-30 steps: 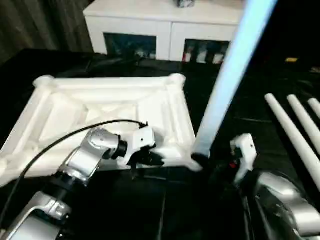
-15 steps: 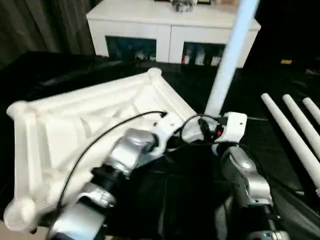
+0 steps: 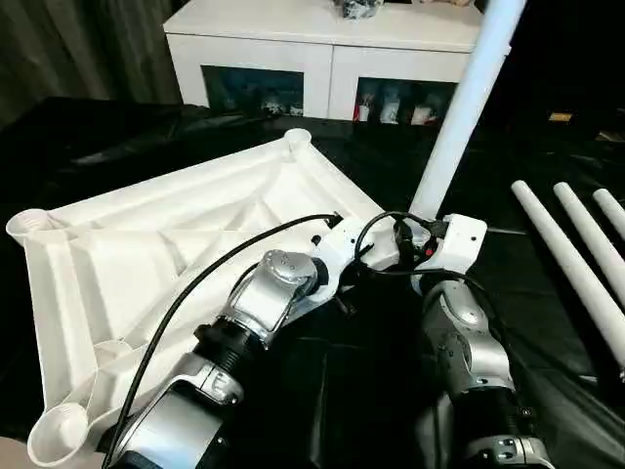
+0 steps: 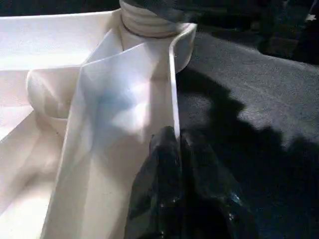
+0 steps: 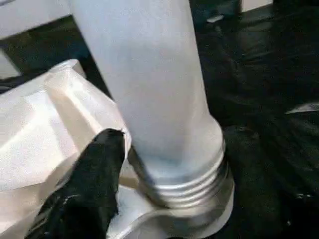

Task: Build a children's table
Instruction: Rotate leg to tighten

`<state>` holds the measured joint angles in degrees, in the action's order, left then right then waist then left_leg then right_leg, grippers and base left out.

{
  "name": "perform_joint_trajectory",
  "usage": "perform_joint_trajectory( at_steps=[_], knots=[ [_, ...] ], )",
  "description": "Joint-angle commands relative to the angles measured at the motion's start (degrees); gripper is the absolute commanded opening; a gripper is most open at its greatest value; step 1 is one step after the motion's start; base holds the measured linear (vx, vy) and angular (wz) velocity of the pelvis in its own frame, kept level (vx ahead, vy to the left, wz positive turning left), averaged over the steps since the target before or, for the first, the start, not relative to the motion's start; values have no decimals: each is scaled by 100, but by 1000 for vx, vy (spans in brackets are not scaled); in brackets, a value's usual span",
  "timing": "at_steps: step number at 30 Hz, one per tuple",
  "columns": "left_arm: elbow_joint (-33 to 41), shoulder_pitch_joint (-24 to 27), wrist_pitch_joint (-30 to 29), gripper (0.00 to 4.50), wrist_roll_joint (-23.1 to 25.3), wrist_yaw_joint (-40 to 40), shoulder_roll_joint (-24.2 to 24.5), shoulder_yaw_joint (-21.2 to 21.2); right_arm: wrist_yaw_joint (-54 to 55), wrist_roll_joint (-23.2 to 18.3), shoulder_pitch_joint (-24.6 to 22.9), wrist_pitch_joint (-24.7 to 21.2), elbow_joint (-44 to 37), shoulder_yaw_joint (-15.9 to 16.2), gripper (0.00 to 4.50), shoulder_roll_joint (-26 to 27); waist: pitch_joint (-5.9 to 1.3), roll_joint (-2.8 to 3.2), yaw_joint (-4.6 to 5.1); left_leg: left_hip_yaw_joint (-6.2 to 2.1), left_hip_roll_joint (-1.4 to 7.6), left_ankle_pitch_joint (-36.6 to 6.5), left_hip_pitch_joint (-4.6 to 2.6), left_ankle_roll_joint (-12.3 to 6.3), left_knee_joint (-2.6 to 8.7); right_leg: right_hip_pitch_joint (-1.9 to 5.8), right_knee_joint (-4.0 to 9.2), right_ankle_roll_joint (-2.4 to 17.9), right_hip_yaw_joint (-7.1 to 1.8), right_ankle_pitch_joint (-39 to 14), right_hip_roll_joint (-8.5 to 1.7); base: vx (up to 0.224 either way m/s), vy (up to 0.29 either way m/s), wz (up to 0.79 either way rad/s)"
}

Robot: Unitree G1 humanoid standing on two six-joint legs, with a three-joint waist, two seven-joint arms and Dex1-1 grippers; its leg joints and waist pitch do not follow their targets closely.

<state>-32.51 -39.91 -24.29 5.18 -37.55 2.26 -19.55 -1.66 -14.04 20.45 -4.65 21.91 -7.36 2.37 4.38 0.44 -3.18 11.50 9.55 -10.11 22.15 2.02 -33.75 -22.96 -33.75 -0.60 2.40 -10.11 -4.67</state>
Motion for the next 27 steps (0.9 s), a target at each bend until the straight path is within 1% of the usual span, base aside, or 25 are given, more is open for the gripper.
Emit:
perform_joint_trajectory(
  at_steps=[1, 2, 3, 4, 5, 6, 7, 8, 9, 10, 11, 12, 13, 14, 15, 16, 17, 18, 19, 20, 21, 22, 23, 25, 27],
  knots=[
    [131, -95, 146, 0, 34, -192, 90, -93, -226, -116, -123, -126, -242, 125, 364, -68, -336, 6, 11, -215, 352, -1953, -142, -26, 533, 129, 489, 986, -235, -1733, -392, 0, 0, 0],
    [173, -59, 199, 0, 21, -325, 172, -123, -380, -130, -206, -132, -417, 181, 368, -154, -344, -5, 12, -203, 348, -1905, -140, -41, 526, 134, 479, 1015, -236, -1648, -385, 0, 0, 0],
    [225, -16, 232, 0, -22, -510, 268, -142, -594, -171, -320, -151, -632, 245, 371, -265, -348, -9, -7, -197, 344, -1774, -129, -91, 521, 153, 470, 1037, -237, -1503, -388, 0, 0, 0],
    [261, 11, 202, 0, -54, -594, 327, -135, -723, -184, -402, -179, -769, 283, 379, -348, -351, -1, -19, -192, 349, -1721, -131, -120, 517, 157, 460, 1054, -240, -1434, -394, 0, 0, 0],
    [309, 45, 256, 0, -72, -730, 427, -157, -906, -231, -516, -232, -956, 317, 393, -462, -353, -7, -22, -189, 356, -1597, -116, -171, 510, 168, 441, 1104, -240, -1293, -396, 0, 0, 0],
    [309, 45, 256, 0, -72, -730, 427, -157, -906, -231, -516, -232, -956, 317, 393, -462, -355, -9, -25, -188, 353, -1534, -105, -207, 503, 179, 434, 1124, -239, -1220, -394, 0, 0, 0],
    [436, 145, 316, 0, -110, -1017, 646, -201, -1288, -368, -768, -425, -1389, 353, 406, -721, -360, -4, -21, -188, 353, -1391, -88, -260, 497, 196, 403, 1191, -236, -1046, -391, 0, 0, 0],
    [499, 196, 416, 0, -120, -1184, 756, -246, -1457, -450, -879, -529, -1586, 360, 414, -836, -364, 4, -46, -188, 368, -1248, -90, -334, 484, 205, 382, 1222, -234, -848, -385, 0, 0, 0],
    [536, 239, 436, 0, -129, -1295, 836, -265, -1606, -487, -967, -623, -1743, 376, 423, -965, -366, 15, -33, -184, 373, -1150, -84, -380, 483, 208, 356, 1293, -236, -680, -385, 0, 0, 0],
    [567, 273, 480, 0, -138, -1397, 902, -286, -1711, -508, -1028, -694, -1852, 389, 429, -1064, -359, 21, -34, -184, 370, -1147, -90, -390, 483, 203, 356, 1327, -231, -655, -375, 0, 0, 0],
    [629, 336, 634, 0, -158, -1617, 1025, -340, -1871, -526, -1122, -813, -2011, 411, 437, -1240, -354, 24, -40, -182, 374, -1160, -97, -389, 479, 216, 356, 1351, -229, -625, -365, 0, 0, 0],
    [711, 402, 614, 0, -192, -1802, 1148, -364, -2068, -498, -1213, -978, -2146, 463, 437, -1481, -351, 29, -41, -188, 381, -1139, -97, -375, 484, 232, 341, 1380, -230, -575, -368, 0, 0, 0],
    [863, 502, 661, 0, -263, -2091, 1350, -395, -2466, -434, -1332, -1126, -2280, 572, 445, -1909, -345, 70, -37, -181, 383, -1200, -114, -343, 486, 221, 346, 1423, -231, -565, -360, 0, 0, 0],
    [906, 526, 668, 0, -286, -2172, 1401, -404, -2574, -440, -1354, -1159, -2302, 590, 445, -2009, -351, 61, -39, -184, 389, -1239, -127, -327, 482, 230, 342, 1447, -228, -560, -361, 0, 0, 0],
    [1042, 596, 680, 0, -361, -2412, 1551, -426, -2906, -503, -1423, -1267, -2394, 629, 445, -2291, -344, 58, -35, -173, 387, -1265, -119, -334, 478, 235, 335, 1492, -238, -511, -368, 0, 0, 0],
    [1042, 596, 680, 0, -361, -2412, 1551, -426, -2906, -503, -1423, -1267, -2394, 629, 445, -2291, -335, 57, -32, -167, 382, -1314, -113, -343, 479, 230, 342, 1505, -239, -545, -370, 0, 0, 0],
    [1132, 653, 990, 0, -388, -2690, 1728, -479, -3381, -664, -1517, -1365, -2561, 678, 445, -2601, -336, 61, -30, -171, 384, -1398, -121, -344, 481, 224, 360, 1521, -237, -681, -387, 0, 0, 0],
    [1185, 682, 999, 0, -420, -2821, 1810, -493, -3623, -734, -1568, -1430, -2655, 725, 445, -2759, -331, 35, -42, -171, 390, -1404, -127, -345, 476, 239, 367, 1502, -244, -763, -392, 0, 0, 0],
    [1185, 682, 999, 0, -420, -2821, 1810, -493, -3623, -734, -1568, -1430, -2655, 725, 445, -2759, -328, 36, -43, -174, 399, -1383, -120, -351, 481, 245, 363, 1500, -248, -766, -397, 0, 0, 0],
    [1231, 713, 1031, 0, -427, -2996, 1945, -531, -4014, -848, -1659, -1572, -2814, 822, 445, -3023, -328, 46, -48, -172, 397, -1362, -122, -360, 476, 240, 361, 1503, -246, -791, -393, 0, 0, 0],
    [1235, 714, 1024, 0, -414, -3021, 1976, -536, -4098, -844, -1676, -1591, -2844, 859, 445, -3089, -327, 35, -52, -166, 402, -1377, -138, -363, 476, 225, 367, 1514, -245, -845, -390, 0, 0, 0],
    [1239, 714, 1021, 0, -394, -3046, 2014, -541, -4195, -832, -1695, -1612, -2878, 906, 445, -3168, -322, 37, -45, -170, 399, -1396, -130, -362, 480, 228, 364, 1518, -243, -886, -388, 0, 0, 0],
    [1252, 716, 1026, 0, -381, -3078, 2050, -551, -4205, -791, -1694, -1606, -2866, 933, 445, -3194, -320, 31, -47, -166, 406, -1443, -142, -334, 483, 213, 380, 1502, -245, -999, -395, 0, 0, 0],
    [1343, 737, 965, 0, -437, -3160, 2109, -540, -4240, -766, -1667, -1590, -2806, 994, 445, -3197, -317, 24, -41, -174, 412, -1474, -142, -274, 492, 209, 382, 1502, -244, -1116, -405, 0, 0, 0],
    [1401, 750, 930, 0, -477, -3188, 2146, -530, -4296, -755, -1632, -1592, -2757, 1038, 445, -3182, -329, 22, -39, -171, 404, -1402, -142, -267, 477, 209, 368, 1517, -248, -1057, -405, 0, 0, 0]
  ],
)
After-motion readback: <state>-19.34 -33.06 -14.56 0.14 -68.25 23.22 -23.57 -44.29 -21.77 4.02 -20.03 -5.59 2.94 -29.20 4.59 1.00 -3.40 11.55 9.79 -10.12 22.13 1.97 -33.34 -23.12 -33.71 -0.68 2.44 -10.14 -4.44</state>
